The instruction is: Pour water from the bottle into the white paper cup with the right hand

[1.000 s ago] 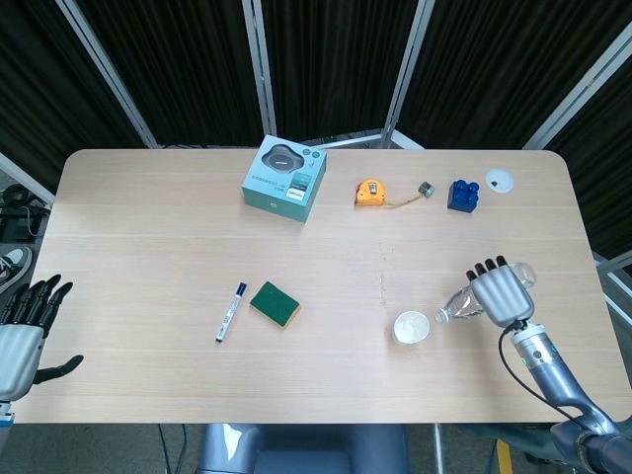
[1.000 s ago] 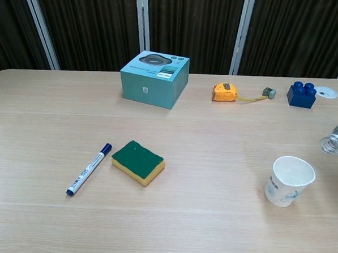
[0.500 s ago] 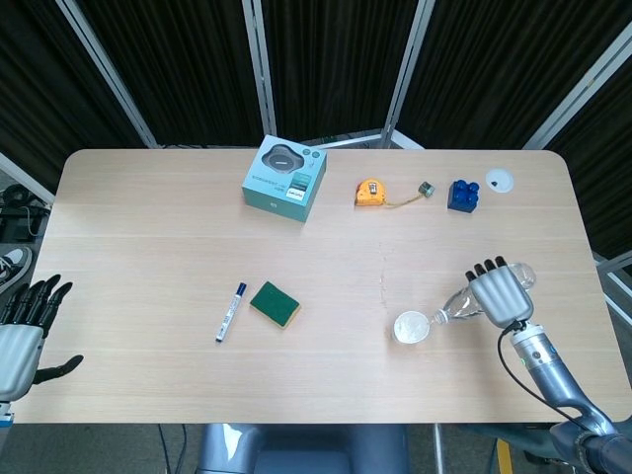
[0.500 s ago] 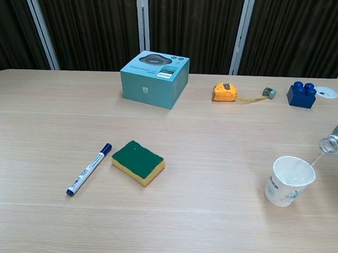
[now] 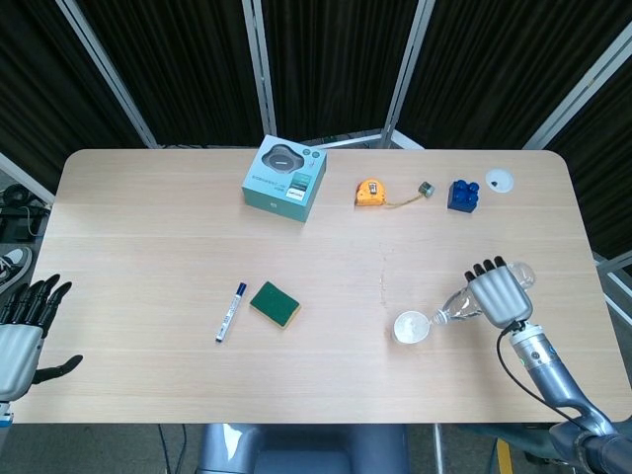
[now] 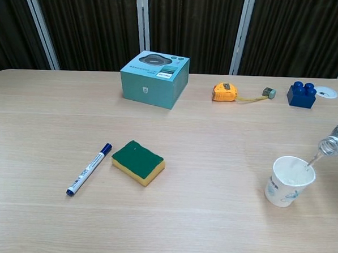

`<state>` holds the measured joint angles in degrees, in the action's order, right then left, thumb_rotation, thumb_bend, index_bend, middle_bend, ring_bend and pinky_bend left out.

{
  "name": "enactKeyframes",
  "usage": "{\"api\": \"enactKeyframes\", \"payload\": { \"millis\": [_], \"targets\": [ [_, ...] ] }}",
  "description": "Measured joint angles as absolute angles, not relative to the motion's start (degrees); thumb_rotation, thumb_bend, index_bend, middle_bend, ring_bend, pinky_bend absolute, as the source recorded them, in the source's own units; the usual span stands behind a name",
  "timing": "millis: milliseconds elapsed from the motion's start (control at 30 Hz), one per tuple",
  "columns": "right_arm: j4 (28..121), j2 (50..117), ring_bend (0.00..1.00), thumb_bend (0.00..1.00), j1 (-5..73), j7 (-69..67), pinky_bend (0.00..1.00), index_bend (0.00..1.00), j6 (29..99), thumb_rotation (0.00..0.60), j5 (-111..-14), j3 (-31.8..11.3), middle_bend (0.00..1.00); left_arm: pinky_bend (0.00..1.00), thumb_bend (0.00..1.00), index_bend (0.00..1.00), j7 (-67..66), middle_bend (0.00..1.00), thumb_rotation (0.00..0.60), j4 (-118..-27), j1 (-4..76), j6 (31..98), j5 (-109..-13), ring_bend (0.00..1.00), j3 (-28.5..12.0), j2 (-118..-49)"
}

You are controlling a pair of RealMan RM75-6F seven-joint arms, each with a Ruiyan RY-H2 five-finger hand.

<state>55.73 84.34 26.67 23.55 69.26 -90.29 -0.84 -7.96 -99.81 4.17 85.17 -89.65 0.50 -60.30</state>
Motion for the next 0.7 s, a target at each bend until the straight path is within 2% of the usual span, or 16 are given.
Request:
{"api": "enactKeyframes", "payload": {
  "millis": [433, 700],
  "targets": [
    [55.7, 84.7, 0.6, 0.53, 26.6, 21.3, 0.49, 0.56, 69.1, 0.6, -89.9, -1.1, 0.66, 0.0, 0.0, 0.0, -8.0, 0.0, 0.6, -99.8, 4.2, 85.1, -89.5, 0.0, 0.5, -60.3],
    [56.7, 84.5, 0.6, 0.53, 26.7, 9.7, 0.49, 0.56, 68.7, 0.6, -89.3, -1.4, 0.66, 0.0, 0.0, 0.0, -8.1, 0.0, 0.6, -99.9, 4.2, 84.9, -89.4, 0.0, 0.5, -60.3]
  ]
}}
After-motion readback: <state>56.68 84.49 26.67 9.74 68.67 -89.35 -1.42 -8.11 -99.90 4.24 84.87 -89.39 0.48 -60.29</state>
